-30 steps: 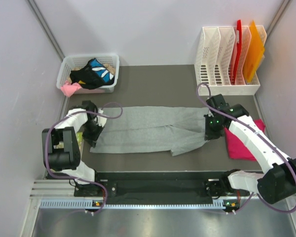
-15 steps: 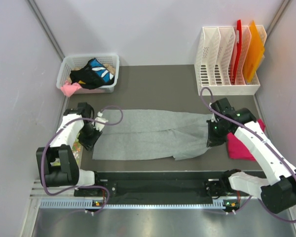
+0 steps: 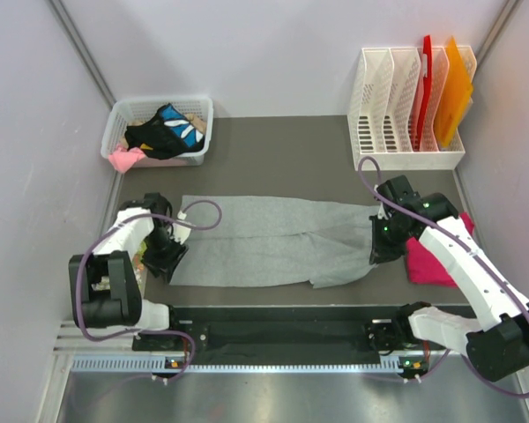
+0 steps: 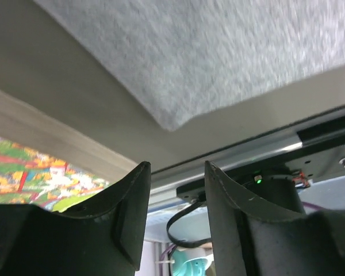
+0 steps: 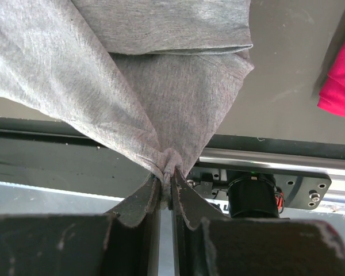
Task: Fold and stack the t-shirts
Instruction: Grap the side of the flattened tshirt closest away from the robot with both arms
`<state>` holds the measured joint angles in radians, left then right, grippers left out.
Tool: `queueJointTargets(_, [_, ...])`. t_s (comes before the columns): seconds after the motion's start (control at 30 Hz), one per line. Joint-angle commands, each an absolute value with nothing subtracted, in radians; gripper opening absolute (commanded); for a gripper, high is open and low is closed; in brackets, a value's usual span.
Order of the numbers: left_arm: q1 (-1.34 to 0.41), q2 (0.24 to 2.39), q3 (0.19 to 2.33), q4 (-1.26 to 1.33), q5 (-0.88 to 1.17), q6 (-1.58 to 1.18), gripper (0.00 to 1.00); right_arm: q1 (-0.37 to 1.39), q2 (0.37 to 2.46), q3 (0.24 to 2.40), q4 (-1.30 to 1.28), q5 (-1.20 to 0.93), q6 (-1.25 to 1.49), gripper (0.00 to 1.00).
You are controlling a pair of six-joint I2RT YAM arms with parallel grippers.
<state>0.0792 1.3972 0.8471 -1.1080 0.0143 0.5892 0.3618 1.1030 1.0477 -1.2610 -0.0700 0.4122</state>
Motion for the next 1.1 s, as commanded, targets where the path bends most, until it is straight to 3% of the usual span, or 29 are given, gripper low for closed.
queueJointTargets(0.0, [0.084, 1.456, 0.848, -1.017, 0.067, 0.54, 0.48, 0.362, 1.097, 1.074, -1.239, -0.072, 0.434, 0.02])
queueJointTargets(0.57, [0.086, 1.585, 0.854, -0.986, 0.08, 0.506, 0.49, 0.364, 1.135, 1.104, -1.218, -0.072, 0.433, 0.02])
queueJointTargets(0.67, [0.084, 1.614, 0.853, -0.983, 0.097, 0.499, 0.4, 0.364, 1.14, 1.112, -1.218, -0.072, 0.431, 0.01])
queueJointTargets(0.83, [0.086, 1.62, 0.873, -0.983, 0.094, 0.486, 0.02, 0.365, 1.141, 1.121, -1.226, -0.066, 0.422, 0.01])
queueJointTargets(1.07, [0.084, 1.571, 0.942, -1.054, 0.095, 0.5, 0.0, 0.364, 1.138, 1.132, -1.235, -0.06, 0.414, 0.01])
